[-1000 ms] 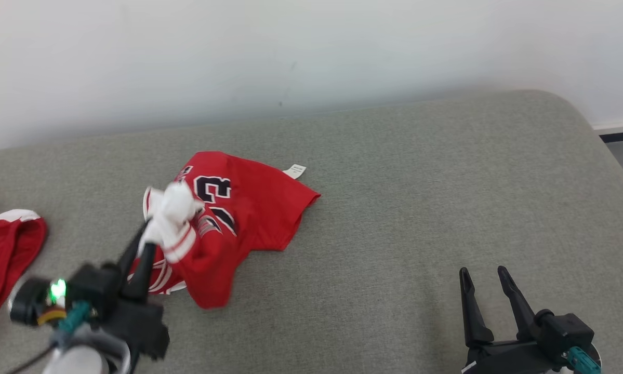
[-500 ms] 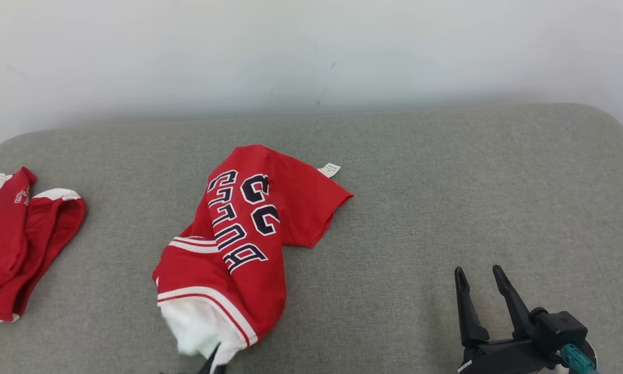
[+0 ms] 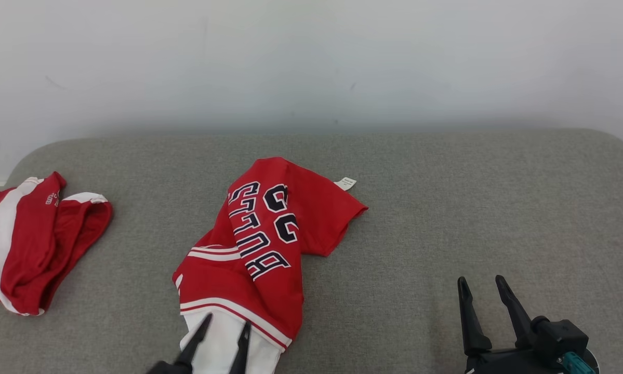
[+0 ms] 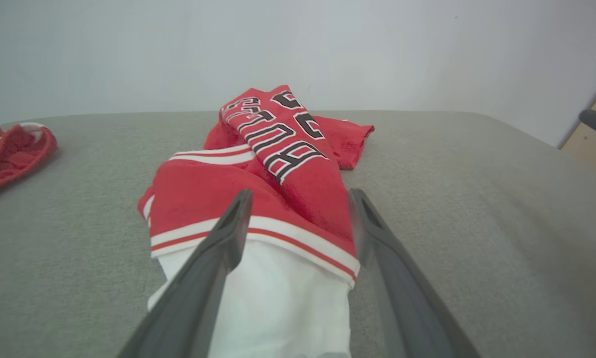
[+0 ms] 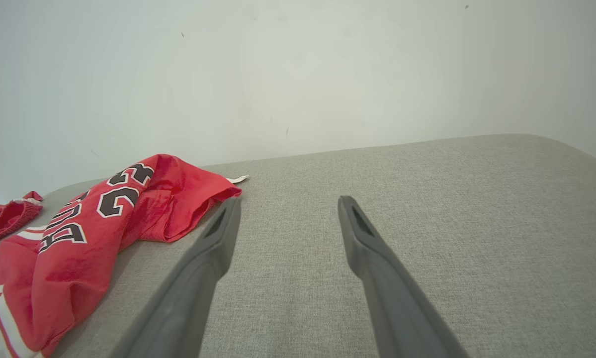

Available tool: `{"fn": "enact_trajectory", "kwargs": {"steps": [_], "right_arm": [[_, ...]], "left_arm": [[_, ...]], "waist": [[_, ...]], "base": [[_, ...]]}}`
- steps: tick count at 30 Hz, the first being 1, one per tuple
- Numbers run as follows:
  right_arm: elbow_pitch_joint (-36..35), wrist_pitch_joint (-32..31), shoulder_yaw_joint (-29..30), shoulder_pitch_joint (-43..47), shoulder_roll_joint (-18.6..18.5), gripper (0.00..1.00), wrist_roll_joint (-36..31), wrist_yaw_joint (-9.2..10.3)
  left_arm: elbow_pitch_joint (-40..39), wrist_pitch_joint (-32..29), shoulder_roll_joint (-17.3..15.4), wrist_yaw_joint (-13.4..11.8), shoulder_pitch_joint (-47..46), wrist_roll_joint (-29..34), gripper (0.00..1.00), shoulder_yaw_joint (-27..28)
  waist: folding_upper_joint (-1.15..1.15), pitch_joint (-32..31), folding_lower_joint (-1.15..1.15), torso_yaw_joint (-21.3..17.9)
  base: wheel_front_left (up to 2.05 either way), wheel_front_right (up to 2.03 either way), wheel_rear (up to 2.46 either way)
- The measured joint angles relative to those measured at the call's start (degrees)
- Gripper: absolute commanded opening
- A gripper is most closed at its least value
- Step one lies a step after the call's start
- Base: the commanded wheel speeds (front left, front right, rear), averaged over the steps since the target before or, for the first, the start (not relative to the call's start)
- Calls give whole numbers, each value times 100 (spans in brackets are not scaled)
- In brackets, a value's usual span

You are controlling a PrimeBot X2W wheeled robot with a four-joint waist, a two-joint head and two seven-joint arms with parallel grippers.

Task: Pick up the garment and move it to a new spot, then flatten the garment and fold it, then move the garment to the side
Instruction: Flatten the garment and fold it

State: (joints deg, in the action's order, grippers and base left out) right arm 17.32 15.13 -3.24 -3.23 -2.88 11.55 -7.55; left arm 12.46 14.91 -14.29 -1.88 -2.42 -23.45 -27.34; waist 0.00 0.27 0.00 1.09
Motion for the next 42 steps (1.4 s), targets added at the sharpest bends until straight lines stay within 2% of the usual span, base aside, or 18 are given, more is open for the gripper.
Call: {"fn": "enact_trajectory", "kwargs": {"steps": [7, 13, 17, 27, 34, 37, 42], "right_arm": [[1, 0, -9, 14, 0, 100, 0, 0], [3, 0, -16, 19, 1, 100, -1, 0], [-7, 0, -14, 57, 0, 100, -8, 0], [119, 0, -27, 87, -2, 100, -58, 0], [224, 0, -38, 80, -32, 100, -52, 0], [272, 1, -113, 34, -59, 100, -20, 0], [559, 0, -436, -487, -214, 100, 43, 0]], "left_arm": [[-876, 12, -244, -294, 97, 231, 100, 827], [-1227, 12, -243, -396, 478, 385, 100, 1538], [-1304, 12, -141, -254, 721, 425, 100, 1933], [-980, 12, 403, 211, 1024, 727, 100, 2566], [-821, 12, 697, 513, 988, 1076, 100, 2837], [-812, 12, 755, 569, 915, 1141, 100, 2854], [-754, 12, 872, 697, 765, 1281, 100, 2853]], "waist": [[0, -83, 1, 77], [0, -104, 0, 76], [0, -94, 1, 81], [0, -77, 0, 97], [0, -89, 0, 140], [0, -80, 0, 182], [0, -4, 0, 309]], "base": [[0, 0, 0], [0, 0, 0], [0, 0, 0], [0, 0, 0], [0, 0, 0], [0, 0, 0], [0, 0, 0]]}}
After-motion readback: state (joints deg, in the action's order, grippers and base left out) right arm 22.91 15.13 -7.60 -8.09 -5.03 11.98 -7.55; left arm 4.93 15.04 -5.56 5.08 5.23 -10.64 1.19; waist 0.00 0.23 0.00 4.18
